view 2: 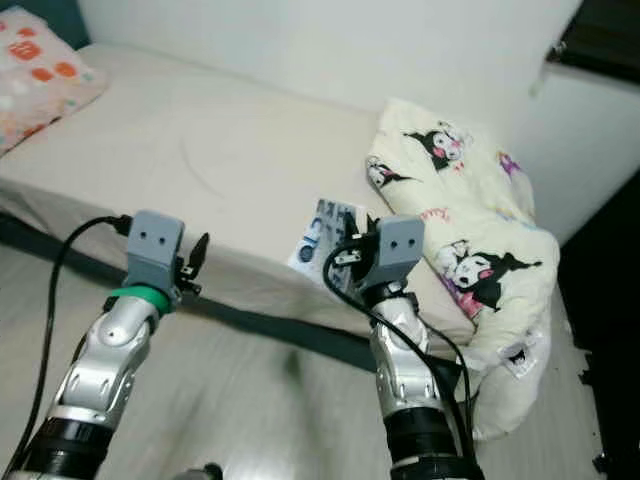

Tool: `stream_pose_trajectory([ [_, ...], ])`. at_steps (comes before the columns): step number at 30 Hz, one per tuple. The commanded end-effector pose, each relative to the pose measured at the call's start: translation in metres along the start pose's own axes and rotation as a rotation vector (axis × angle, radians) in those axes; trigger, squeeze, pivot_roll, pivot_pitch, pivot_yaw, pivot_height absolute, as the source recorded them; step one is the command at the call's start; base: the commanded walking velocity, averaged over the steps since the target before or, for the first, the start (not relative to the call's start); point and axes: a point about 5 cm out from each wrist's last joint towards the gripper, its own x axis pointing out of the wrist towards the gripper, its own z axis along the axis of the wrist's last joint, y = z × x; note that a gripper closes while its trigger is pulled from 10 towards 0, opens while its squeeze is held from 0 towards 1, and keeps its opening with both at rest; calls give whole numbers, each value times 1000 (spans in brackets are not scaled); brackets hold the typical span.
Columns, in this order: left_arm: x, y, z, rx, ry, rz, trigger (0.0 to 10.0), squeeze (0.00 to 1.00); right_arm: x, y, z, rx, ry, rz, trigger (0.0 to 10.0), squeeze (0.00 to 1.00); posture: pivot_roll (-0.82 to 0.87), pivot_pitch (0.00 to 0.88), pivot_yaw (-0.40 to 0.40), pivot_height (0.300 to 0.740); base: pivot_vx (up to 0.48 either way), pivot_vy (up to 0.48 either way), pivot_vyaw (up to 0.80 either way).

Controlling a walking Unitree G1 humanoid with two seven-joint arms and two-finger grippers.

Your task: Clean up the room

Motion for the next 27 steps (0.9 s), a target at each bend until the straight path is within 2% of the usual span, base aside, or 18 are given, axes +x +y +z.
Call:
stream_pose_trajectory([
  [1,0,-3,-3,3,17,-4,10000,0,-1,-2,4,6,-20,17,10000,0,157,64,-36,740,0,0,725],
  [11,-1,-2,-3,12,23,5,10000,0,0,10,7,51,-35,95,10000,0,164,67,-34,740,0,0,719],
  [18,-4,5,-8,27,41,31,10000,0,7,26,14,95,-64,185,10000,0,172,85,-33,740,0,0,719],
  [23,-5,5,-9,36,41,39,10000,0,7,28,15,102,-69,206,10000,0,172,85,-33,740,0,0,719],
  [27,-4,5,-8,50,36,50,10000,0,8,27,16,117,-72,191,10000,0,173,80,-27,740,371,0,516],
])
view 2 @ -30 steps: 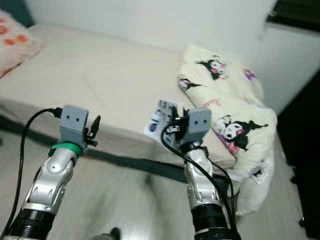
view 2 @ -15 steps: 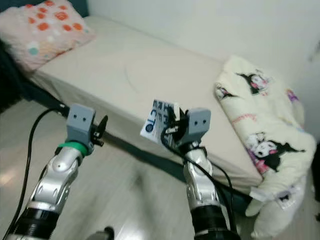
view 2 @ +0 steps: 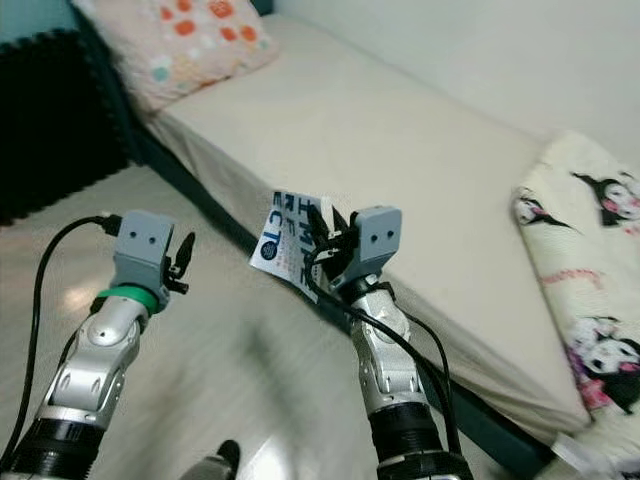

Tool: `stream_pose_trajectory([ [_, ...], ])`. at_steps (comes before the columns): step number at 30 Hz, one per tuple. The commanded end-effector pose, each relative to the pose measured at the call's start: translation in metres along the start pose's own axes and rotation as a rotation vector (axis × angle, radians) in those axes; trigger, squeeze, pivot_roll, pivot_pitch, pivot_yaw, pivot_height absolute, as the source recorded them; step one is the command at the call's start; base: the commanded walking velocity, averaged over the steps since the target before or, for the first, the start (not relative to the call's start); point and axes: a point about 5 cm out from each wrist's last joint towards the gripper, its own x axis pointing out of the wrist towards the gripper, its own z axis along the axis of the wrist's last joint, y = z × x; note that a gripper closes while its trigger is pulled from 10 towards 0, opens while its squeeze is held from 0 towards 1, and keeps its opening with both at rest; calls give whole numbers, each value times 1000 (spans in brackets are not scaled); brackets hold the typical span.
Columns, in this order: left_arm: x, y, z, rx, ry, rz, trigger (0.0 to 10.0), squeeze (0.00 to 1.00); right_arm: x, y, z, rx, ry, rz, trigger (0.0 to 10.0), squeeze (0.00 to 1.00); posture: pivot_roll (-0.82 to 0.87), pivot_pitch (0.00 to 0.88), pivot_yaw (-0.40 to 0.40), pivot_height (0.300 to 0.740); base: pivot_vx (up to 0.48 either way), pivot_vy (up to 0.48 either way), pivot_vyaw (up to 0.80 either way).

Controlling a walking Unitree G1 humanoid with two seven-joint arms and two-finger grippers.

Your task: Clean up the room

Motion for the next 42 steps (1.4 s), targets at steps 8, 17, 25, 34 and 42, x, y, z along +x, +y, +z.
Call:
stream_pose_trajectory([
  [8,-1,-1,-3,22,12,3,10000,0,1,-6,5,24,-35,-65,10000,0,172,83,-22,740,472,0,0],
  [17,-1,-2,-4,31,21,13,10000,0,-5,-6,3,53,-28,-62,10000,0,169,85,-16,740,474,0,0],
  [25,-1,0,-6,45,30,38,10000,0,-6,1,-2,37,7,-6,10000,0,167,90,-11,740,472,0,279],
  [34,-2,3,-7,54,33,55,10000,0,-6,6,-4,39,15,19,10000,0,170,92,-14,740,472,0,722],
  [42,-2,3,-7,60,35,63,10000,0,-5,1,-1,43,4,-9,10000,0,170,92,-14,740,472,0,0],
])
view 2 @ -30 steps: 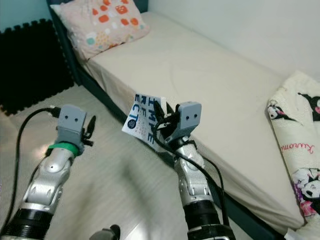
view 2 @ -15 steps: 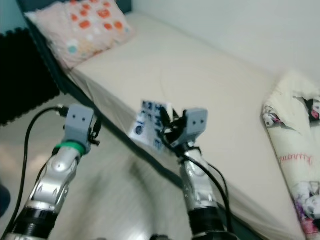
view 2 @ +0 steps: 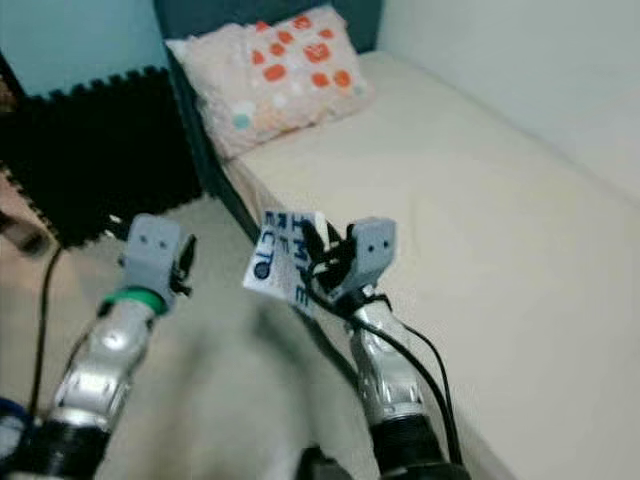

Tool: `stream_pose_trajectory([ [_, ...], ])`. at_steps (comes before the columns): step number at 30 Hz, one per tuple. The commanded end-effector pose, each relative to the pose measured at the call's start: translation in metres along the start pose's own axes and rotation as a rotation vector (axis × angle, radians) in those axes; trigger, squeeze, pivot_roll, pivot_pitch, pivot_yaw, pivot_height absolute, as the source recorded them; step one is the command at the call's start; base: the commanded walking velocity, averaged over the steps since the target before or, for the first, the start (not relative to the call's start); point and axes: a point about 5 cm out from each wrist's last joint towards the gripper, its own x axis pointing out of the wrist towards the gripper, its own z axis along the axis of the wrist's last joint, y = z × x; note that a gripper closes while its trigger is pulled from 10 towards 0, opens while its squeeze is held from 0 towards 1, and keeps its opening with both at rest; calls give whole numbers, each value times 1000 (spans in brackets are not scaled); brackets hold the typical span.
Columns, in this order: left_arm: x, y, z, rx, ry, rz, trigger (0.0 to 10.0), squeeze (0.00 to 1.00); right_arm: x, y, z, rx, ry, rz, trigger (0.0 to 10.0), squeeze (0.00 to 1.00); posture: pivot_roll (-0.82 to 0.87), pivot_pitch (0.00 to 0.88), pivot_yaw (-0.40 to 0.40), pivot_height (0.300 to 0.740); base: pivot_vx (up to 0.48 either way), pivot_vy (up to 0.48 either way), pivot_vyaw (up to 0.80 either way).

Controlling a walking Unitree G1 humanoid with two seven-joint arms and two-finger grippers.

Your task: Clean up the room

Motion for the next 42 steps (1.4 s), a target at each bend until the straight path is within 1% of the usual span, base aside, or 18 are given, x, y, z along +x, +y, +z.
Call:
stream_pose_trajectory([
  [1,-3,1,-9,11,34,5,10000,0,2,7,3,13,-27,18,10000,0,170,92,-14,740,472,0,0],
  [2,-3,1,-9,13,35,6,10000,0,2,7,3,33,-33,20,10000,0,170,92,-14,740,472,0,0],
  [5,-2,1,-9,14,35,8,10000,0,1,7,3,39,-34,26,10000,0,170,92,-14,740,472,0,0],
  [10,-2,2,-8,16,36,13,10000,0,-1,10,1,80,-27,51,10000,0,172,91,-15,740,472,0,0],
  [14,-1,2,-8,17,38,16,10000,0,-1,10,0,83,-18,50,10000,0,172,91,-15,740,472,0,0],
  [22,-2,2,-10,19,40,15,10000,0,-1,2,-1,87,-18,-3,10000,0,171,94,-17,740,472,0,0],
  [37,-2,1,-10,23,39,11,10000,0,-4,1,-3,109,-11,-1,10000,0,167,93,-10,740,472,0,0],
  [39,-2,2,-9,28,35,10,10000,0,-4,2,-3,116,-17,-3,10000,0,171,94,-8,740,472,0,0],
  [40,-2,2,-9,31,34,9,10000,0,-4,2,-3,134,-19,-9,10000,0,172,86,-14,740,472,0,0],
  [42,-2,2,-10,33,32,9,10000,0,-3,4,-5,86,7,21,10000,0,172,86,-14,740,472,0,0],
])
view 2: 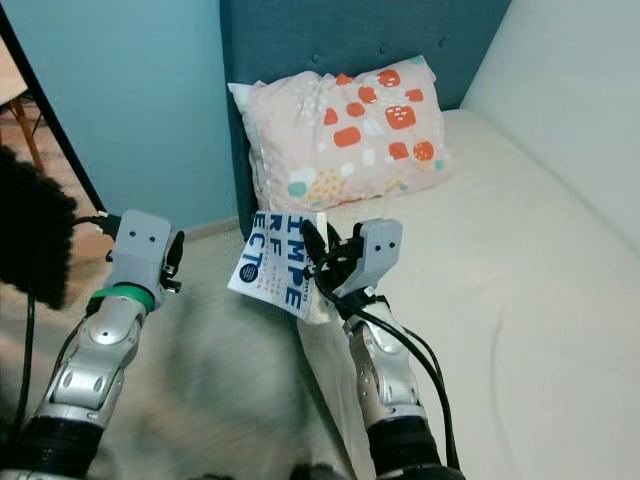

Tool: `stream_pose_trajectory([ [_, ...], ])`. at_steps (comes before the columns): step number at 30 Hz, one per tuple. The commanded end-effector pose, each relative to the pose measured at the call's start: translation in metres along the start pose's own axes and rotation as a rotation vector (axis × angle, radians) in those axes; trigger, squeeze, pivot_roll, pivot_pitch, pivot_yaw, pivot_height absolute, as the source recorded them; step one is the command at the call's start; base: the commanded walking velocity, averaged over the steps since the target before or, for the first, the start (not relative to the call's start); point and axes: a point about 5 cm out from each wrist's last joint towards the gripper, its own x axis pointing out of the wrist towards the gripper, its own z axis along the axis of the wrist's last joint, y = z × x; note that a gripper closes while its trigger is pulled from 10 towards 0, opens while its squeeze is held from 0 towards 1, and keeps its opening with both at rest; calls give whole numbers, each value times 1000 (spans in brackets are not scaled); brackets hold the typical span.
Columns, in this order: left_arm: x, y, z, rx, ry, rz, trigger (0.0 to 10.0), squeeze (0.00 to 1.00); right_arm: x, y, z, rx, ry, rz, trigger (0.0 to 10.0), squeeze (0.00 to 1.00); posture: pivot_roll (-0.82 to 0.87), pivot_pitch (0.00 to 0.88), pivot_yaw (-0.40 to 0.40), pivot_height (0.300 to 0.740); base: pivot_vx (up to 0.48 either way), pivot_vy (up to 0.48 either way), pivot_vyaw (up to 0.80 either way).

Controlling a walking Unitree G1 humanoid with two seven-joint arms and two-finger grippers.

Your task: Clean up the room

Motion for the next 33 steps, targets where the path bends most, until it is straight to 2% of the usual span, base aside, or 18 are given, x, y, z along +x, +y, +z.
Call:
stream_pose_trajectory([
  [1,-2,-1,-5,18,15,-8,10000,0,0,-1,2,-33,1,9,10000,0,172,86,-14,740,472,0,0],
  [7,-2,-3,-4,17,11,-12,10000,0,1,3,0,-14,0,23,10000,0,174,76,-19,740,472,0,791],
  [14,-2,-4,-5,19,9,-17,10000,0,1,-7,4,-10,-22,-45,10000,0,167,62,-10,740,472,0,0],
  [17,0,-3,-4,18,7,-21,10000,0,0,-16,6,-21,-34,-108,10000,0,166,62,-5,740,477,0,0],
  [21,2,-3,-2,14,-2,-31,10000,0,-3,-28,8,-49,-43,-194,10000,0,161,62,-1,740,0,0,0],
  [22,0,-6,4,20,-57,-95,10000,0,-8,-44,10,-74,-44,-301,10000,0,160,62,3,740,0,0,0],
  [24,-2,-9,9,19,-95,-139,10000,0,-12,-52,9,-81,-33,-357,10000,0,157,63,7,740,0,0,0],
  [33,-5,-17,9,22,-107,-177,10000,0,-19,-56,1,-49,-11,-414,10000,0,156,65,15,740,0,0,0],
])
